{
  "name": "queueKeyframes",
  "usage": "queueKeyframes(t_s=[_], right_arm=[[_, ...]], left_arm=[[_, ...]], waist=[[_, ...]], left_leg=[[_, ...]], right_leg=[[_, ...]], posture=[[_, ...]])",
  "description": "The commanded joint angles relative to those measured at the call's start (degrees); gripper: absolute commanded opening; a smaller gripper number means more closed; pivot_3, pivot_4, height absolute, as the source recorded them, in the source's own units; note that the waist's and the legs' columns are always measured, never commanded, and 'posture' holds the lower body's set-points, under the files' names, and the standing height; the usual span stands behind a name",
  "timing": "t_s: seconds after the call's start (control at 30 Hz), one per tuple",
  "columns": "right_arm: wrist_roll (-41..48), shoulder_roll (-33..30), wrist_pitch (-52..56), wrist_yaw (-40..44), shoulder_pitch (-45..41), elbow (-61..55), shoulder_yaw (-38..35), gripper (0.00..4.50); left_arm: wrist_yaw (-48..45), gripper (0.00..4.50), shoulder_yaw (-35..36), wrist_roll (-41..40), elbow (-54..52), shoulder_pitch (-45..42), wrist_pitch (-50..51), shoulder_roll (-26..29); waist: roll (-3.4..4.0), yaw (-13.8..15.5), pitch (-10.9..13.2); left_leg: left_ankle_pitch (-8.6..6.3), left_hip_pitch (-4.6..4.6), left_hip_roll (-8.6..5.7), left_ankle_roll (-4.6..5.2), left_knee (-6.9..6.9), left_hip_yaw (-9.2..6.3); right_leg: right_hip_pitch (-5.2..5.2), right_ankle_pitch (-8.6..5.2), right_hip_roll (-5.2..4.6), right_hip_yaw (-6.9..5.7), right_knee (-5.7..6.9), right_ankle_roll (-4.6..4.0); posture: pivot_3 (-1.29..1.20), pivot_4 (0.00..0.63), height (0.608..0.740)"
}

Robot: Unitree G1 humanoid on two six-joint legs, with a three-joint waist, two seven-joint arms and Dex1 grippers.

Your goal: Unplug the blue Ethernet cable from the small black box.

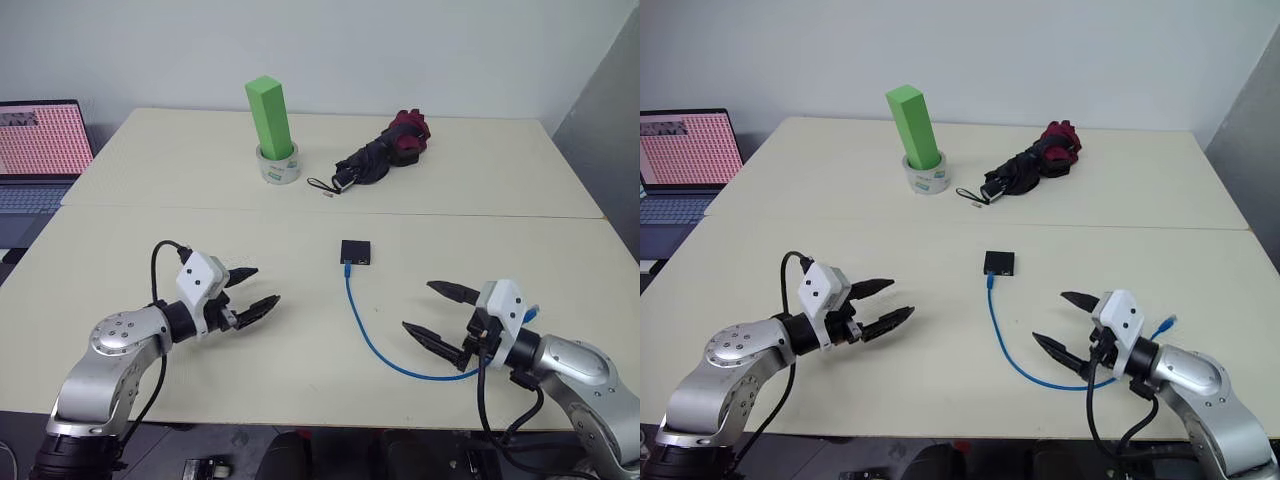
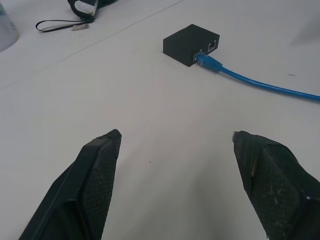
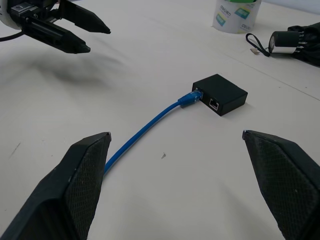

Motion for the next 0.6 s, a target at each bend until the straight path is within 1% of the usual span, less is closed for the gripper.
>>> queueKeyframes(t_s=[0.03, 0.23, 0.43, 0.53, 0.6], right_arm=[[0.2, -0.4, -0.5, -0.1, 0.2, -1.9, -1.3, 4.47], [-0.3, 0.1, -0.3, -0.8, -0.2, -2.1, 0.4, 4.47], [-1.8, 1.9, 1.4, -2.5, -1.6, -1.7, 5.2, 4.47], [-2.9, 4.1, 3.0, -4.2, -3.5, -0.6, 8.4, 4.47], [-4.9, 6.9, 3.7, -6.3, -5.9, 2.3, 11.3, 4.47]], left_arm=[[-1.7, 3.78, 1.0, -0.9, -2.8, 0.2, -1.4, 0.7], [-1.7, 3.78, 0.2, 0.4, -4.0, 0.6, -0.8, 1.5], [-0.4, 3.78, -0.6, 0.5, -7.4, 2.1, 1.7, 2.0], [-1.0, 3.78, -1.1, 0.0, -9.1, 2.8, 2.5, 2.5], [-1.6, 3.78, -1.2, 0.3, -8.5, 2.4, 2.2, 2.8]], waist=[[0.0, 0.0, 0.0], [0.0, 0.0, 0.0], [0.0, 0.0, 0.0], [0.0, 0.0, 0.0], [0.0, 0.0, 0.0]], left_leg=[[0.0, 0.0, 0.0, 0.0, 0.0, 0.0], [0.01, 0.0, 0.0, -0.01, 0.0, 0.0], [0.0, 0.0, 0.0, -0.01, 0.0, 0.0], [0.0, 0.0, 0.01, -0.01, 0.0, 0.0], [0.0, 0.0, 0.01, -0.01, 0.0, -0.01]], right_leg=[[0.0, 0.0, 0.0, -0.01, 0.0, 0.0], [0.0, 0.0, 0.0, -0.01, 0.0, 0.0], [0.0, 0.0, 0.0, 0.0, 0.0, 0.0], [0.0, 0.0, 0.0, 0.0, 0.0, 0.0], [-0.01, 0.0, 0.0, 0.0, 0.01, 0.0]], posture=[[0.0, 0.15, 0.74], [0.0, 0.15, 0.74], [0.0, 0.15, 0.74], [0.0, 0.15, 0.74], [0.0, 0.15, 0.74]])
